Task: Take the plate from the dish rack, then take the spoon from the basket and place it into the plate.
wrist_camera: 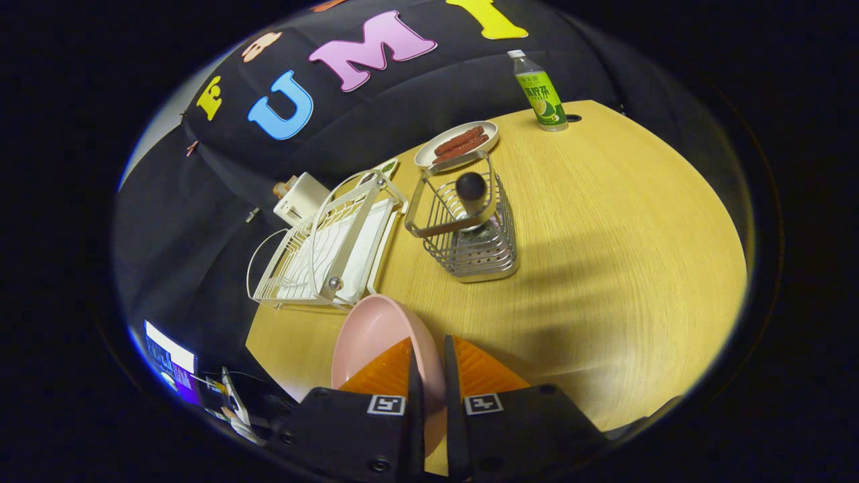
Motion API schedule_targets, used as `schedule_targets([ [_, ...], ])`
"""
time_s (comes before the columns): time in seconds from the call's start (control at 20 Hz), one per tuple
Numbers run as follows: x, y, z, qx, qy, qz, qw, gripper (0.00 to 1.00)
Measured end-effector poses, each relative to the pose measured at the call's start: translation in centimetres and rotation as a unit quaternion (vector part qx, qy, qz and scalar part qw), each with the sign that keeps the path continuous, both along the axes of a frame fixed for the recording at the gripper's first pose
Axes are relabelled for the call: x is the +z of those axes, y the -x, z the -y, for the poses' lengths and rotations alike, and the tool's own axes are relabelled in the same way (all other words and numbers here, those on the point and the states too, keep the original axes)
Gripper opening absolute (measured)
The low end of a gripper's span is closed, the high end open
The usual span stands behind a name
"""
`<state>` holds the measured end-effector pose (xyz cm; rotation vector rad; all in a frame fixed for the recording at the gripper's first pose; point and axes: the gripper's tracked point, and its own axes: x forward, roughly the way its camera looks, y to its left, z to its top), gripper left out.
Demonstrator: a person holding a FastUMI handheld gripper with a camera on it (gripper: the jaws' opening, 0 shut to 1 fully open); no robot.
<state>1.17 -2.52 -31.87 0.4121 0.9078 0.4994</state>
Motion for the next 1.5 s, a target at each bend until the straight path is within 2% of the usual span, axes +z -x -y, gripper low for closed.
schedule_targets([
  [0.25,-1.9,0.0,1.4,0.009,0.042,0.036,0.998,0.16],
  [0.35,-1.2,-0.3,1.9,0.012,0.047,0.059,0.997,0.4],
  [0.55,1.0,-1.7,3.5,0.01,0.072,0.133,0.988,0.97],
  [0.75,4.3,-3.0,3.8,0.019,0.089,0.23,0.969,0.98],
  [1.1,8.0,-6.6,3.6,0.0,0.091,0.318,0.944,0.99],
  [1.25,8.8,-8.2,3.2,-0.01,0.09,0.347,0.934,0.99],
  [1.35,8.3,-9.1,2.9,-0.018,0.094,0.35,0.932,0.98],
  [1.5,7.0,-10.0,2.4,-0.01,0.122,0.354,0.927,0.98],
])
